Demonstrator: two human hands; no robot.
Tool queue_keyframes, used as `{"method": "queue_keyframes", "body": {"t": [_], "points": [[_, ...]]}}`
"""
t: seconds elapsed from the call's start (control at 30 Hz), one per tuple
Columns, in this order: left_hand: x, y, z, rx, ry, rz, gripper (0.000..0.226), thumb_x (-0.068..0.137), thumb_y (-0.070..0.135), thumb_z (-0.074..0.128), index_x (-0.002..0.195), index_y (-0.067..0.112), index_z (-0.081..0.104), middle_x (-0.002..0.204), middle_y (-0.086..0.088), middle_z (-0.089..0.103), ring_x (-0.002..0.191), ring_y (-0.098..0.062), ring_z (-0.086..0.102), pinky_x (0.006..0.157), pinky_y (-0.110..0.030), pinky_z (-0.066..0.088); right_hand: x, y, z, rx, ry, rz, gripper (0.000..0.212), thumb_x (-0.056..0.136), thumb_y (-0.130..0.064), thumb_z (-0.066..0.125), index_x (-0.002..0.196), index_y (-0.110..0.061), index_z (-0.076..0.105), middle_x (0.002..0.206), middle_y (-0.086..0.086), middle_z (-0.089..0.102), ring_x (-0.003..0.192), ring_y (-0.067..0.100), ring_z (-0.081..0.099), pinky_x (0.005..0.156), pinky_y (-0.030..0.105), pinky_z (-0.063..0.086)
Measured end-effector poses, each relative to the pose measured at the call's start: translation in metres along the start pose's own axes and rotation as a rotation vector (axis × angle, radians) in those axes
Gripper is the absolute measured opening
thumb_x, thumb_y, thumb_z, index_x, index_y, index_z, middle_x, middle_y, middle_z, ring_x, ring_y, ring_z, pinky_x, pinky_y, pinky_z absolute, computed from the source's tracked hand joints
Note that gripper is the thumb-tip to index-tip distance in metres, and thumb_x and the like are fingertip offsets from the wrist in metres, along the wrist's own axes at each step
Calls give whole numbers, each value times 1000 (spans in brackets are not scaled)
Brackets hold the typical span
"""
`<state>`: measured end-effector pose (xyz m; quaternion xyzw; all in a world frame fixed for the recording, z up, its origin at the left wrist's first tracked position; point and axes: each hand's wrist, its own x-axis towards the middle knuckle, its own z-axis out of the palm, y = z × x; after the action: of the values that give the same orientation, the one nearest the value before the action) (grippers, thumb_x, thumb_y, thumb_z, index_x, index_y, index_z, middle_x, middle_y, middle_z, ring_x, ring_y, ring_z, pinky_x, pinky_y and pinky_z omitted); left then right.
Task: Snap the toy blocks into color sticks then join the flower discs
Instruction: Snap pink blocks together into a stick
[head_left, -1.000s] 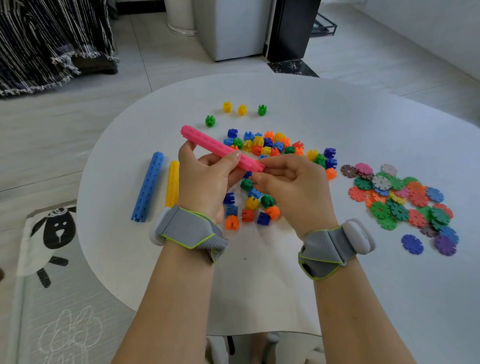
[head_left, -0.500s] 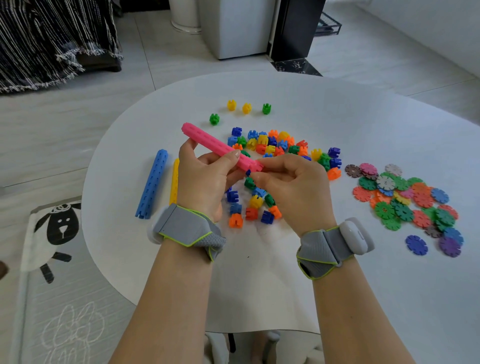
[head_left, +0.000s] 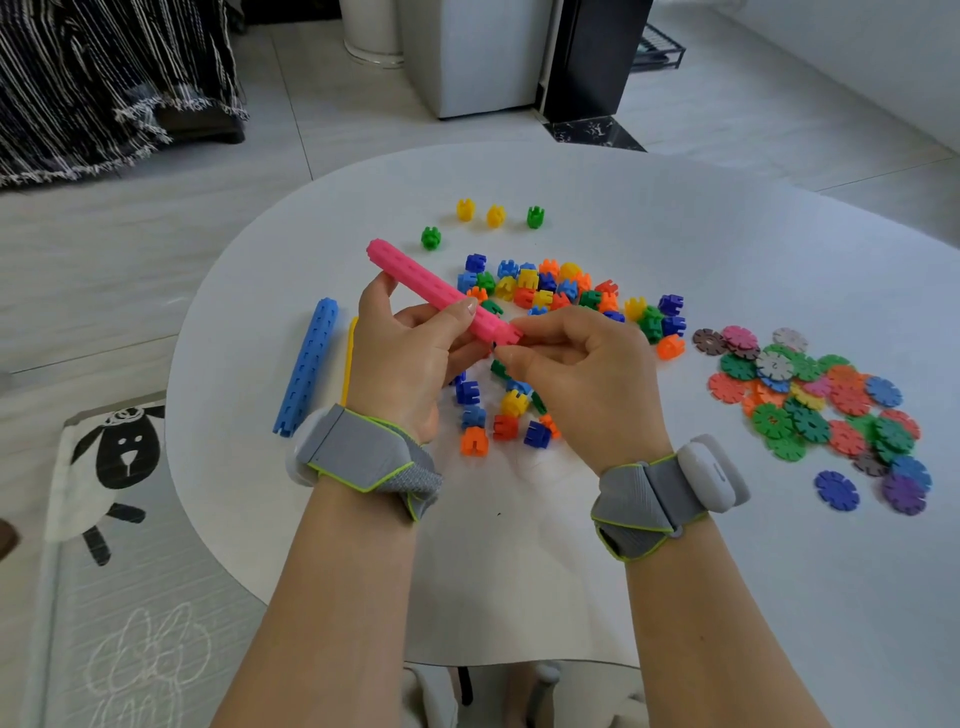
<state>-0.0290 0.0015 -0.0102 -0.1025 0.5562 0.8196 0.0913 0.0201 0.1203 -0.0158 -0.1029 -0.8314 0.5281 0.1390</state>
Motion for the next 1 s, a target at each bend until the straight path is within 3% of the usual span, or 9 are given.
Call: {"method": "queue_keyframes", "body": {"t": [0.27, 0.53, 0.73, 0.87, 1.0], "points": [[-1, 2, 0, -11, 9, 0, 60, 86, -2, 60, 136, 18, 36, 85, -7, 65, 64, -15, 70, 59, -26, 56, -1, -2, 6, 13, 35, -31, 15, 78, -11, 75, 92, -17, 73, 78, -13, 69, 74, 4, 69, 79, 28, 57], [-2, 3, 1, -37, 39, -21, 60, 86, -1, 60, 137, 17, 34, 85, -9, 67, 62, -15, 69, 59, -25, 57, -2, -1, 12, 52, 85, -41, 16, 78, -7, 75, 91, -13, 71, 80, -11, 68, 76, 2, 68, 78, 23, 57], [-2, 2, 2, -26, 16, -12, 58, 87, 0, 60, 136, 17, 35, 89, -12, 66, 64, -16, 70, 60, -25, 56, -2, 0, 12, 97, 94, -12, 19, 78, -5, 74, 87, -20, 68, 81, -11, 69, 77, 2, 68, 79, 22, 57], [-1, 3, 1, -49, 18, -34, 58, 86, 0, 61, 136, 17, 35, 92, -14, 67, 66, -17, 70, 62, -27, 58, -2, 0, 13, 139, 107, -4, 17, 77, -2, 74, 90, -14, 70, 84, -5, 71, 77, 3, 69, 78, 22, 57], [0, 2, 0, -96, 47, -57, 58, 86, -1, 60, 136, 17, 35, 85, -10, 68, 65, -17, 69, 63, -28, 58, -2, -2, 16, 169, 106, 5, 20, 78, 0, 72, 88, -16, 67, 84, -5, 70, 76, 4, 69, 77, 23, 57]]}}
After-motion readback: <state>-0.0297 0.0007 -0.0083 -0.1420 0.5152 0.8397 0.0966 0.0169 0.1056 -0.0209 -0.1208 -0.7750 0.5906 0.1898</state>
